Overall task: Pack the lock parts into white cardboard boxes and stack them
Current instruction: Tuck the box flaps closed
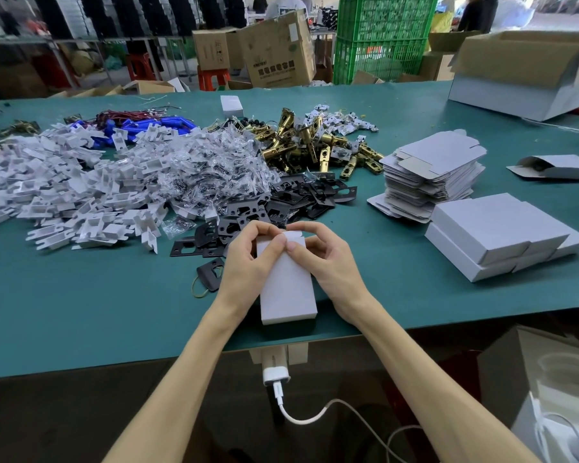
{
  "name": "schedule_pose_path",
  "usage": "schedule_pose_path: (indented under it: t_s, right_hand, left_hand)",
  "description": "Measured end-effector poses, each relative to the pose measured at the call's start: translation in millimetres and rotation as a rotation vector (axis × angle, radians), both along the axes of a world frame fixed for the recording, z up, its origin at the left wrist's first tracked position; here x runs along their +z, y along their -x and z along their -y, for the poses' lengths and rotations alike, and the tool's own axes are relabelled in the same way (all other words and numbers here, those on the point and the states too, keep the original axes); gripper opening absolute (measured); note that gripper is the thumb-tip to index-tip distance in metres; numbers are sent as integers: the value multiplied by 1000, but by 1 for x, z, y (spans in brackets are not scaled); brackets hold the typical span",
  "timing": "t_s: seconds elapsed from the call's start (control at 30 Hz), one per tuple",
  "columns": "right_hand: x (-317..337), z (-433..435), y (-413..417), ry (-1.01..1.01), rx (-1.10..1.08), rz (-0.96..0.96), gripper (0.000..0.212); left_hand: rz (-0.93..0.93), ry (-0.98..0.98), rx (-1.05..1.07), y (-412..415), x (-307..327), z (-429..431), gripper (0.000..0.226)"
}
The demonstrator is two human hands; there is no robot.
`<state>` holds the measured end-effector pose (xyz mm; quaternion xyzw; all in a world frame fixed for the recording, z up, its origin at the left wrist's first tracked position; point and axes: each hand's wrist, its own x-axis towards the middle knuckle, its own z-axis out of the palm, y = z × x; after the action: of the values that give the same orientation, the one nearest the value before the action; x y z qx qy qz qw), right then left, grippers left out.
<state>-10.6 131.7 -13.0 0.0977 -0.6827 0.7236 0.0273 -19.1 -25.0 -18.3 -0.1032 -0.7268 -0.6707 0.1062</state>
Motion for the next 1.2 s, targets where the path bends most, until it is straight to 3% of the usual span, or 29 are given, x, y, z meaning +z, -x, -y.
schedule_pose_path:
  t_s: [0.53,1.2]
  right_hand:
    - [-1,0,0,16,-1,0,27]
    - [-4,0,3,5,-11,-3,19]
  left_hand:
    - [12,-51,1,0,-1,0,17]
    - [92,-99,-15,2,-4,2,7]
